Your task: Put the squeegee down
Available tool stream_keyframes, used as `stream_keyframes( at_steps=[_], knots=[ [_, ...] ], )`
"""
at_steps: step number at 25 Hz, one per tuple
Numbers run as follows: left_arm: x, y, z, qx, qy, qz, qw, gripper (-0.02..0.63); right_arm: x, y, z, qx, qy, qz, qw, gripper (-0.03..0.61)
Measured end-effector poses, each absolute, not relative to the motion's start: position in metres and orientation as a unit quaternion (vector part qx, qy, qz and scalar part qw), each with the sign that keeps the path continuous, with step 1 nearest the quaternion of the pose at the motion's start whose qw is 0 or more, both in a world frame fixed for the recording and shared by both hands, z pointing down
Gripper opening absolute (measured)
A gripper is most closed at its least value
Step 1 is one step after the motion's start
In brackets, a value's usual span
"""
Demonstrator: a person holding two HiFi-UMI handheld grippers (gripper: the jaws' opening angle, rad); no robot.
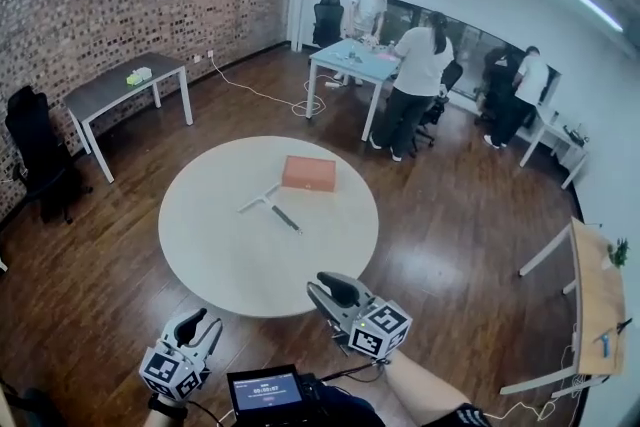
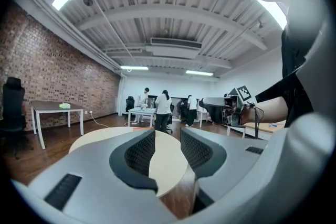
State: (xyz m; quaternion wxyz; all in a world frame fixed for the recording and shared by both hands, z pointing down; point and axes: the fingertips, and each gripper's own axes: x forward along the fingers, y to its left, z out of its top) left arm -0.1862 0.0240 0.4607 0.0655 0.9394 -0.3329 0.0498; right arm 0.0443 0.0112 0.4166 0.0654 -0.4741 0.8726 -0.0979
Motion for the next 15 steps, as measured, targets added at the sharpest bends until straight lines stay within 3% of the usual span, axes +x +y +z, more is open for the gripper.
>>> stream_keyframes(
  at_steps=[15],
  knots=[
    [-0.159,0.079,0.46,0.937,-0.337,0.044,0.08,0.156,0.073,0.092,0.442,-0.499,0.85,-0.152,0.072,0.104]
  ],
)
